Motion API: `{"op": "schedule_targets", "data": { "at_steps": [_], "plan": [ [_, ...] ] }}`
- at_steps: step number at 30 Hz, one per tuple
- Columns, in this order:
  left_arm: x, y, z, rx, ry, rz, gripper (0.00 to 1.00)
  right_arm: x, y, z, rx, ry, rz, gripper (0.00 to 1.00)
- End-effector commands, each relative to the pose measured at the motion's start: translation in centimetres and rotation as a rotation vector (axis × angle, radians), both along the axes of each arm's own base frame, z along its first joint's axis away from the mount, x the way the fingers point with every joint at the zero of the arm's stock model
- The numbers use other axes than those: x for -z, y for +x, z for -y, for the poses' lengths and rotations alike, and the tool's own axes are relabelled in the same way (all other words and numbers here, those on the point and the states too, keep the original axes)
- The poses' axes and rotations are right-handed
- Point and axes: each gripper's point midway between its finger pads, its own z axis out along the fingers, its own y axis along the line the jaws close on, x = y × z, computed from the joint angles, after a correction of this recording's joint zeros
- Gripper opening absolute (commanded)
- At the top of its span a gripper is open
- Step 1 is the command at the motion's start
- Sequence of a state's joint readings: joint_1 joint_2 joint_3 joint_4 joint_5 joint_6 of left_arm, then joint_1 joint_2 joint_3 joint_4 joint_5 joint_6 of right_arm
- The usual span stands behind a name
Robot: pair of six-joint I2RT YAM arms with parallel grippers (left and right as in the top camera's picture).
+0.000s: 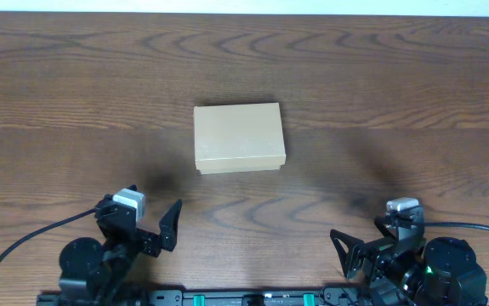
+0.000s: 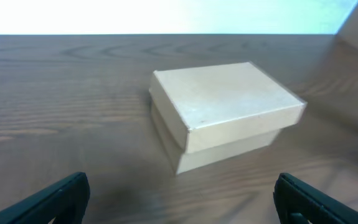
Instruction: Pack container
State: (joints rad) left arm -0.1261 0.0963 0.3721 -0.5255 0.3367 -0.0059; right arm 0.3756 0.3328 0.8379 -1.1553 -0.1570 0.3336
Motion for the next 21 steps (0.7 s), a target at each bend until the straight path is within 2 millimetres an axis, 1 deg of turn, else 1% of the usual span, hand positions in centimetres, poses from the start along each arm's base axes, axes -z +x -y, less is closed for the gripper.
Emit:
{"op": "schedule_targets", "data": {
  "at_steps": [1, 8, 12, 21],
  "plan": [
    [1.7, 0.7, -0.4, -0.021, 0.015, 0.025, 0.95, 0.1, 0.0, 0.1, 0.012, 0.009, -0.008, 0.99],
    [5.1, 1.3, -0.2, -0.032, -0.020, -0.011, 0.95, 0.1, 0.0, 0.1, 0.012, 0.009, -0.008, 0.99],
    [7.0, 1.3, -0.1, -0.027, -0.029, -0.056, 0.95, 0.1, 0.0, 0.1, 0.012, 0.009, -0.008, 0.99],
    [7.2, 1.2, 0.0, -0.022, -0.029, -0.067, 0.95, 0.1, 0.0, 0.1, 0.012, 0.009, -0.008, 0.99]
  ]
}}
